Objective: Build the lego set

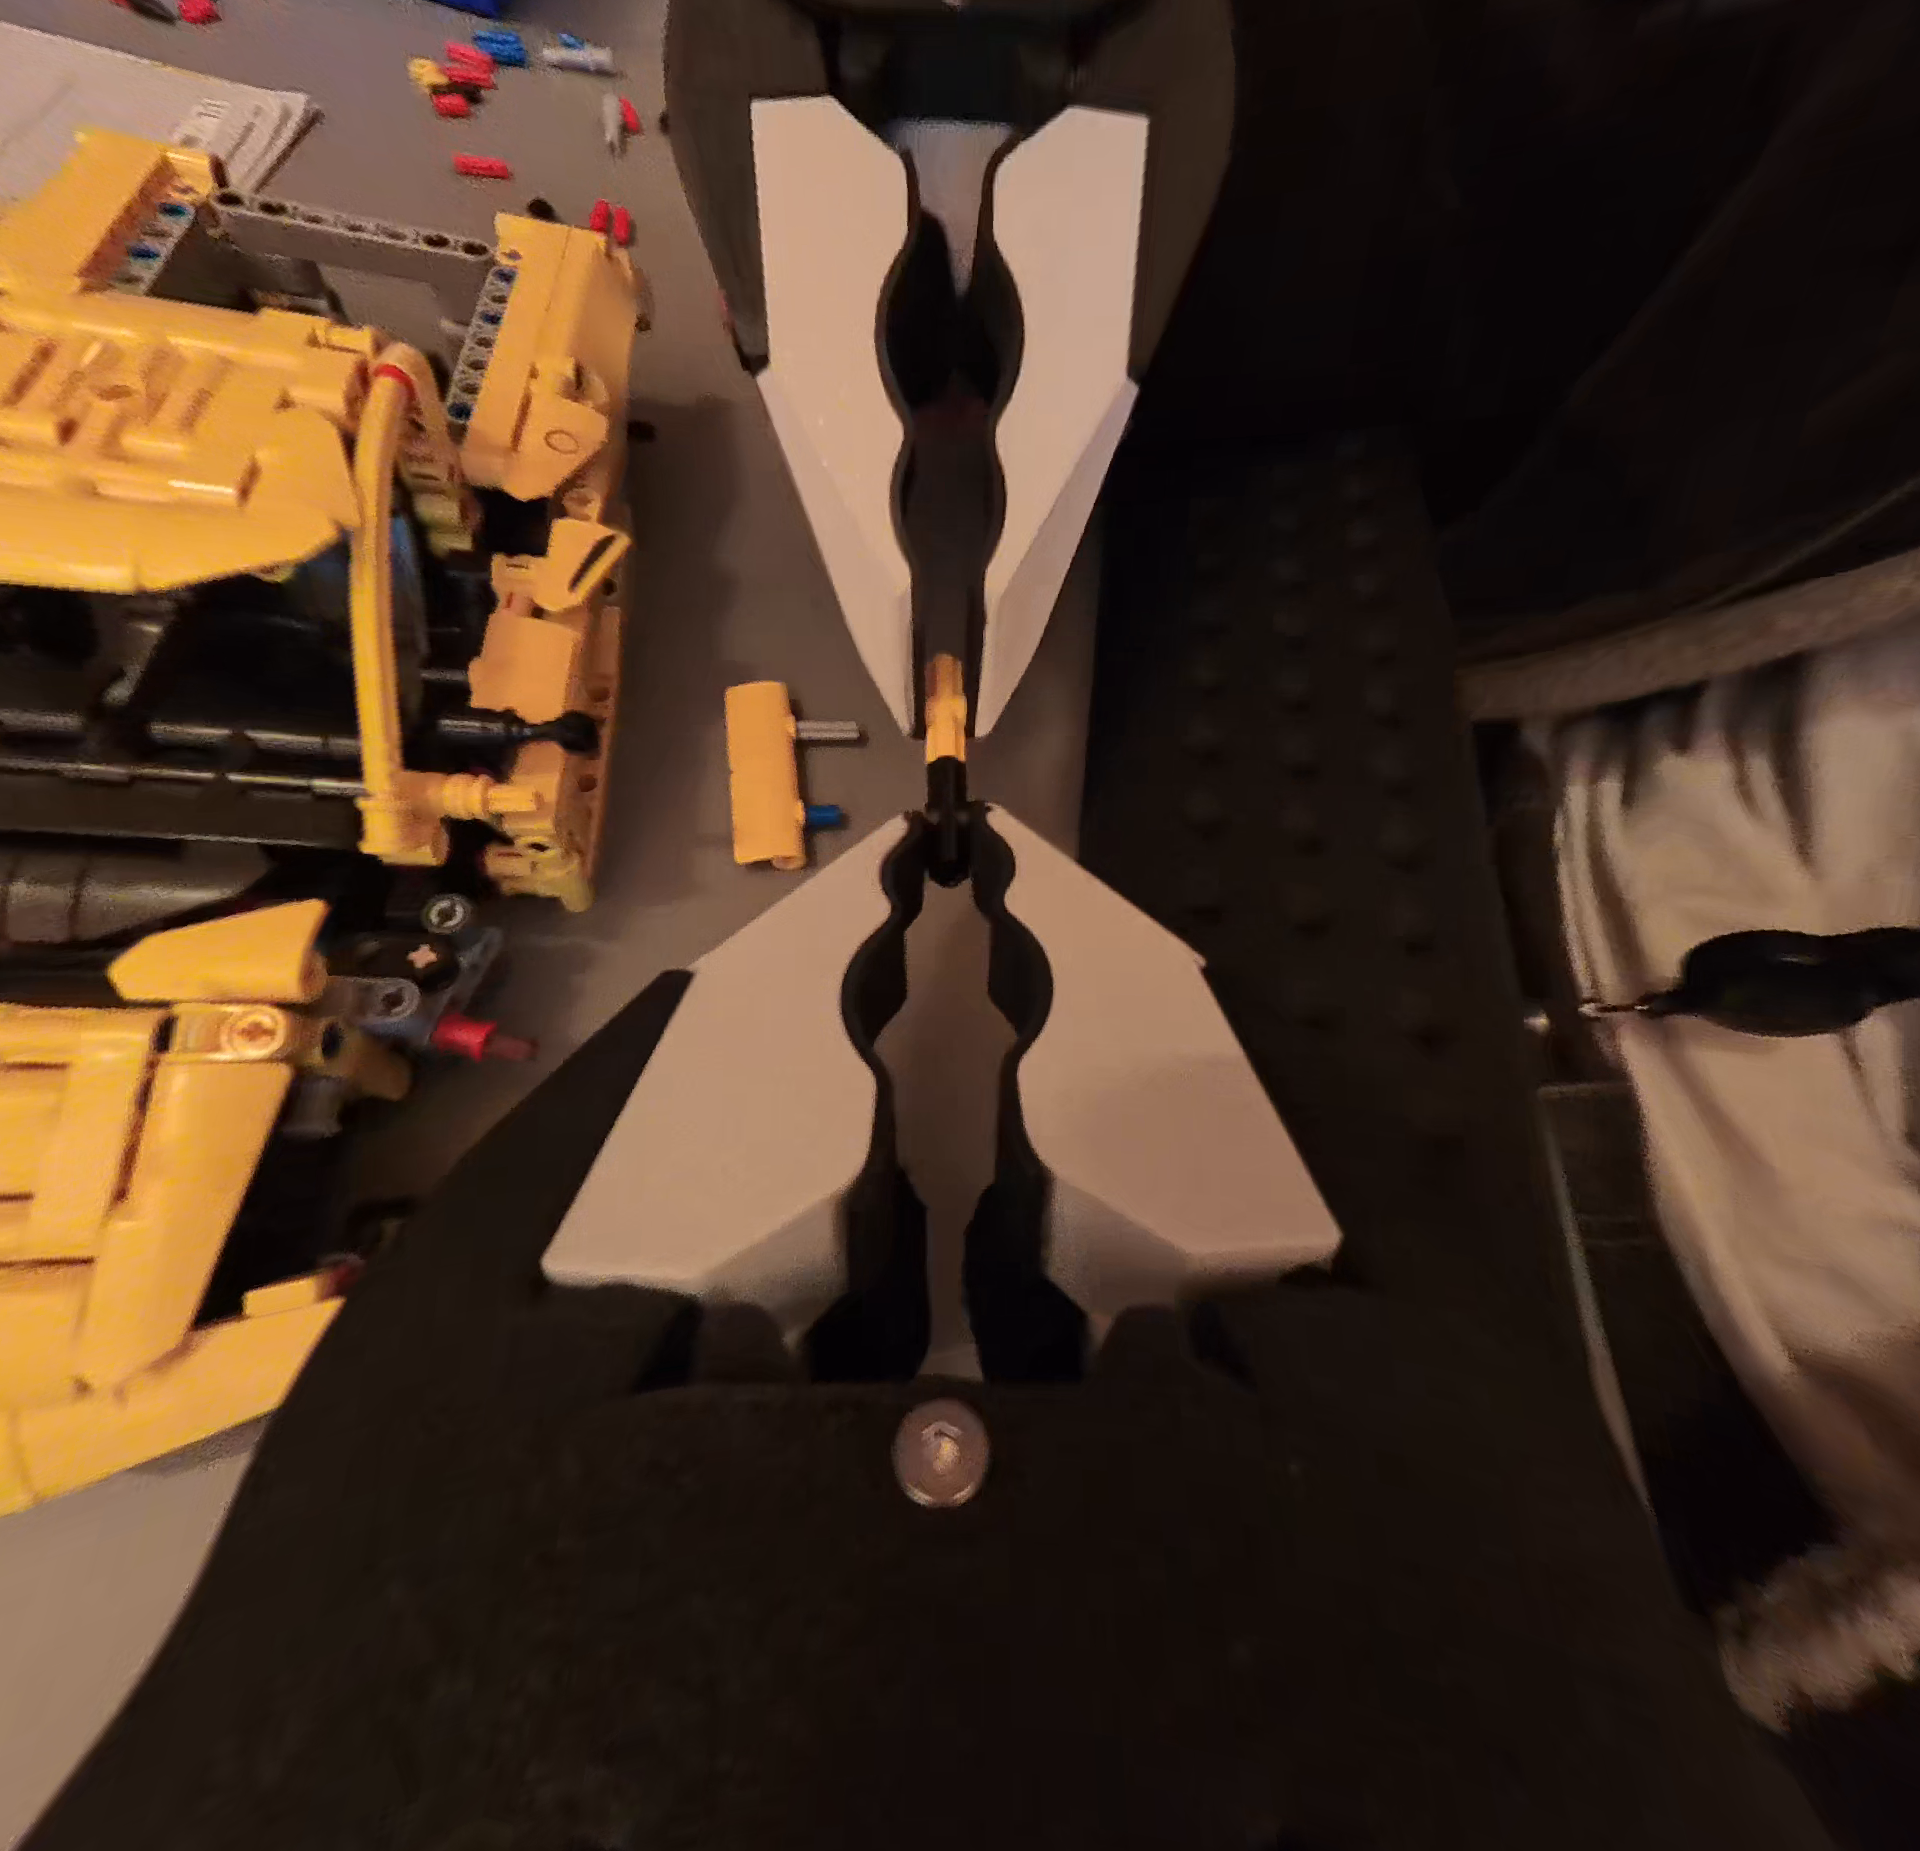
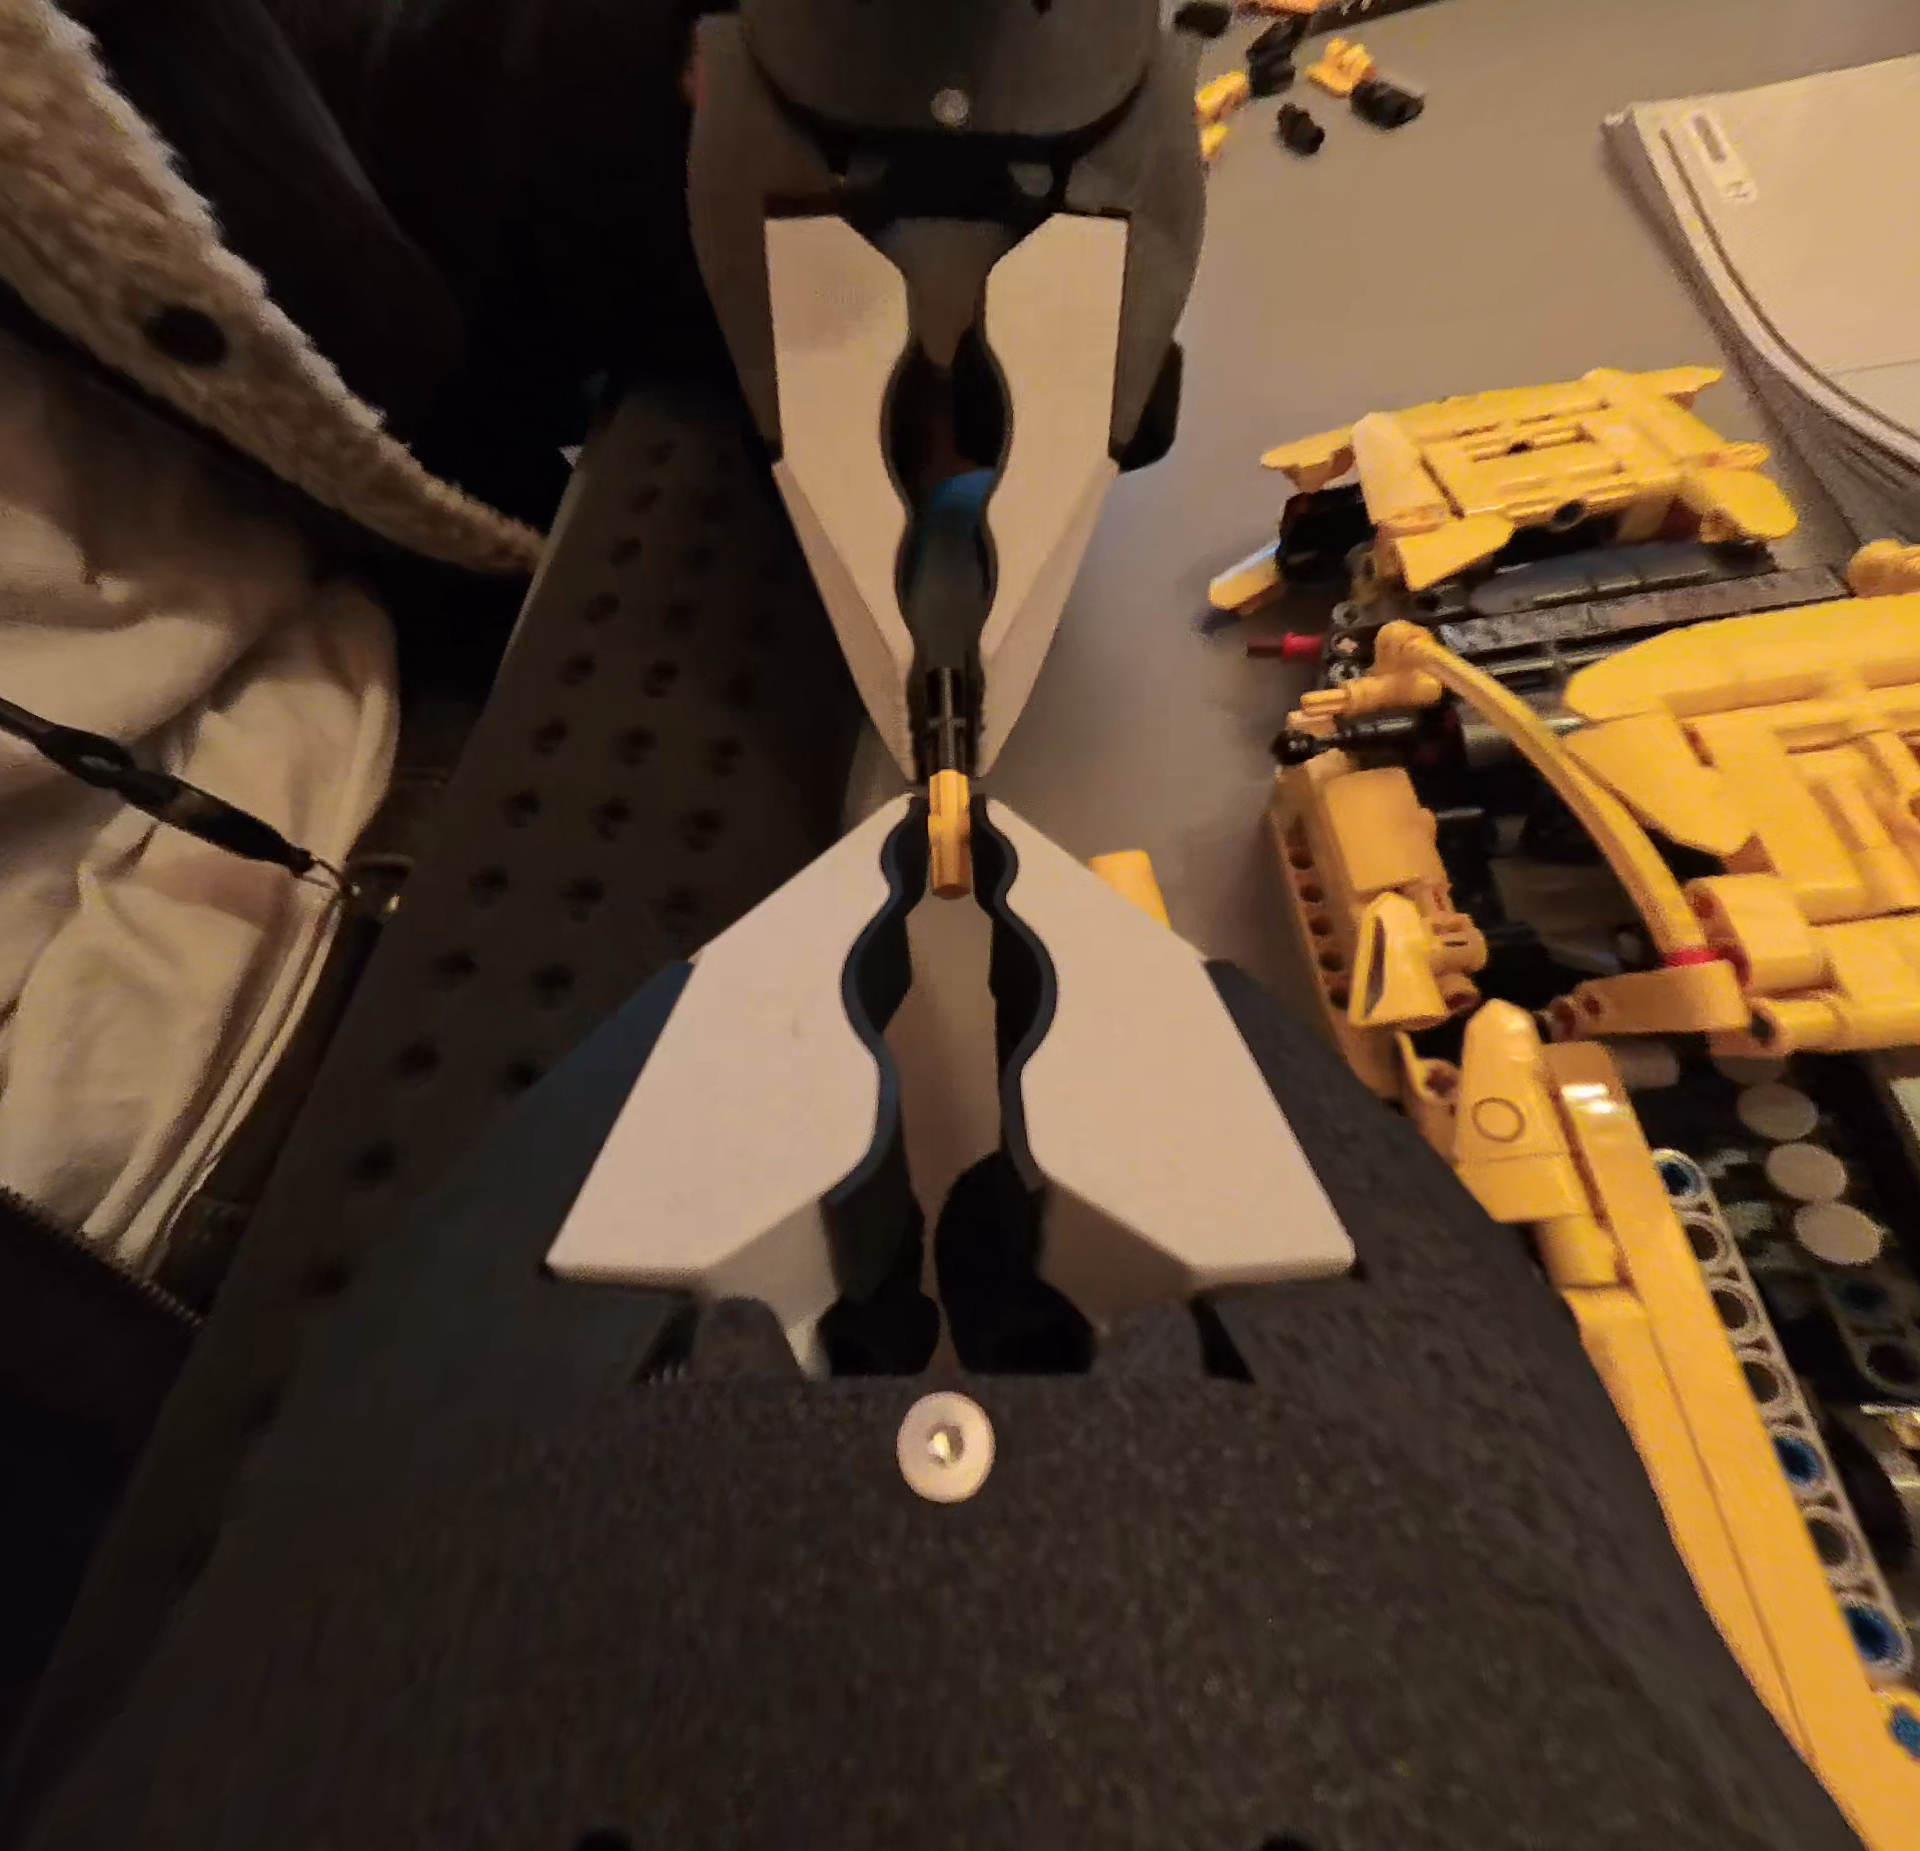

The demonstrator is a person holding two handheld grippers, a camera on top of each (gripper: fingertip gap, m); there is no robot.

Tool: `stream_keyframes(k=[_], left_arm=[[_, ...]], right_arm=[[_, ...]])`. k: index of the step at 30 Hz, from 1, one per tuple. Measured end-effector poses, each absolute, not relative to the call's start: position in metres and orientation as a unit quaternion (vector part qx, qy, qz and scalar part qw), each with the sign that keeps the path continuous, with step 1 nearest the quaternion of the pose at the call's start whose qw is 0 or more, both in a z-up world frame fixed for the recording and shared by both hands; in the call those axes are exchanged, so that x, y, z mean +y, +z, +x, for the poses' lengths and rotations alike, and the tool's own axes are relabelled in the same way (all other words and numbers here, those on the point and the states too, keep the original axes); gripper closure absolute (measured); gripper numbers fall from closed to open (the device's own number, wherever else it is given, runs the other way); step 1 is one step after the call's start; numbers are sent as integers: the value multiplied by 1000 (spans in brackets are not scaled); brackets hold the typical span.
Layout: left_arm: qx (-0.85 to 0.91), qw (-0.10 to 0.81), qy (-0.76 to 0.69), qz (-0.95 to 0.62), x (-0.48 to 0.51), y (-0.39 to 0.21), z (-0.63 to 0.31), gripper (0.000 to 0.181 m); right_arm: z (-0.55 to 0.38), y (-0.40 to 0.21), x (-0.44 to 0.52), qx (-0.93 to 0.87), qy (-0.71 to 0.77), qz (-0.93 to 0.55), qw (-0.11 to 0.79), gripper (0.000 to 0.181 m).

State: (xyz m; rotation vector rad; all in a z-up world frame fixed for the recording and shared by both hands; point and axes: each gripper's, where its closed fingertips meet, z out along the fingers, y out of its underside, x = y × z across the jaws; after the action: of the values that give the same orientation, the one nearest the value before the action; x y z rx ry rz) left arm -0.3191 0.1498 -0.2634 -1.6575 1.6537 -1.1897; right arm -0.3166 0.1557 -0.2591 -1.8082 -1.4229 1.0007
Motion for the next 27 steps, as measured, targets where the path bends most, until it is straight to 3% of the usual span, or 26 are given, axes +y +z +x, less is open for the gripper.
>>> stream_keyframes(k=[7, 16, 21, 27], left_arm=[[644, 267, -384, -605, 149, -273, -310, 174], [674, 249, -344, -605, 151, -283, -298, 174], [690, 238, -305, -612, 152, -298, -299, 174], [687, 234, -303, -617, 153, -299, -297, 174]], right_arm=[[-305, -272, 153, -561, 320, -693, 320, 173], [-290, -290, 172, -590, 231, -687, 356, 116], [-293, -299, 178, -603, 212, -673, 373, 116], [-291, -304, 172, -591, 260, -696, 316, 125]])
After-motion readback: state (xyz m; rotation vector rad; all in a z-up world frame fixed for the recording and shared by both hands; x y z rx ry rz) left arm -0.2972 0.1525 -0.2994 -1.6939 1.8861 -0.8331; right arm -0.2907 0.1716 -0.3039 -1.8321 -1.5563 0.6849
